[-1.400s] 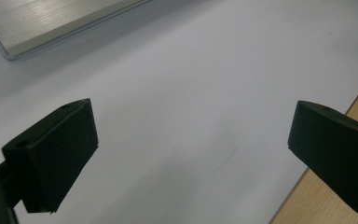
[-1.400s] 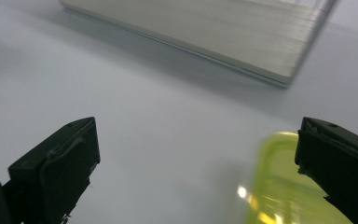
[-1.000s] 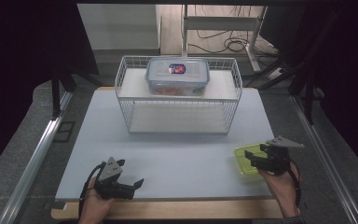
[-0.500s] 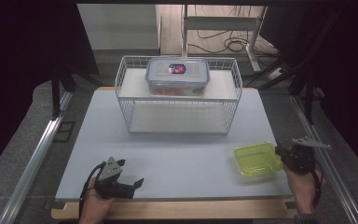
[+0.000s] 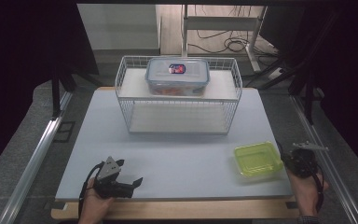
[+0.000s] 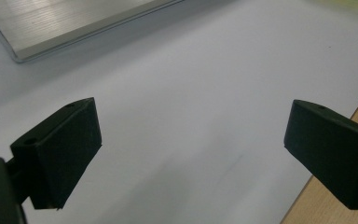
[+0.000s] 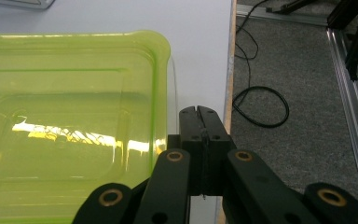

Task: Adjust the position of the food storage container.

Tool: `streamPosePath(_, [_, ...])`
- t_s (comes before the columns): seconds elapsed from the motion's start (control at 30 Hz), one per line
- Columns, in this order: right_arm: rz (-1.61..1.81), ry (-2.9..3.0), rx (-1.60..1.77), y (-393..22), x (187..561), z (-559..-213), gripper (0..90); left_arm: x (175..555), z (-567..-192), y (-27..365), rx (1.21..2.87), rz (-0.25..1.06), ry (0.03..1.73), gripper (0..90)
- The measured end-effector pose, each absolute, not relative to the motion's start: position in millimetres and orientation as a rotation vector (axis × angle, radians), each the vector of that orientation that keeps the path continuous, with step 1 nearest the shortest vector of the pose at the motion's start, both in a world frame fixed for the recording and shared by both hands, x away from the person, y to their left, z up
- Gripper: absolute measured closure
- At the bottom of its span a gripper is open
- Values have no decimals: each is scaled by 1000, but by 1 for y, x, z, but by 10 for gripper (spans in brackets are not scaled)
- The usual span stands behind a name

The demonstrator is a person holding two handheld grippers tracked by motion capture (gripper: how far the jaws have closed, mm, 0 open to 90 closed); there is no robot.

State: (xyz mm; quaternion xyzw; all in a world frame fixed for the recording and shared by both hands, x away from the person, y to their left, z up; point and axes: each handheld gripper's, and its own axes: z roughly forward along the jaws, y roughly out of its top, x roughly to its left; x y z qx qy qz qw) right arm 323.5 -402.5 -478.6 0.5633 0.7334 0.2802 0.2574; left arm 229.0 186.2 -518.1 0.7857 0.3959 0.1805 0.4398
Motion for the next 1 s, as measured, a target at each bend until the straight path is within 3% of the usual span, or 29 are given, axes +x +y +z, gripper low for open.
streamPosePath(1.0, [926, 2322, 1364, -305, 317, -486, 889, 230, -523, 178, 2061, 408, 958, 50])
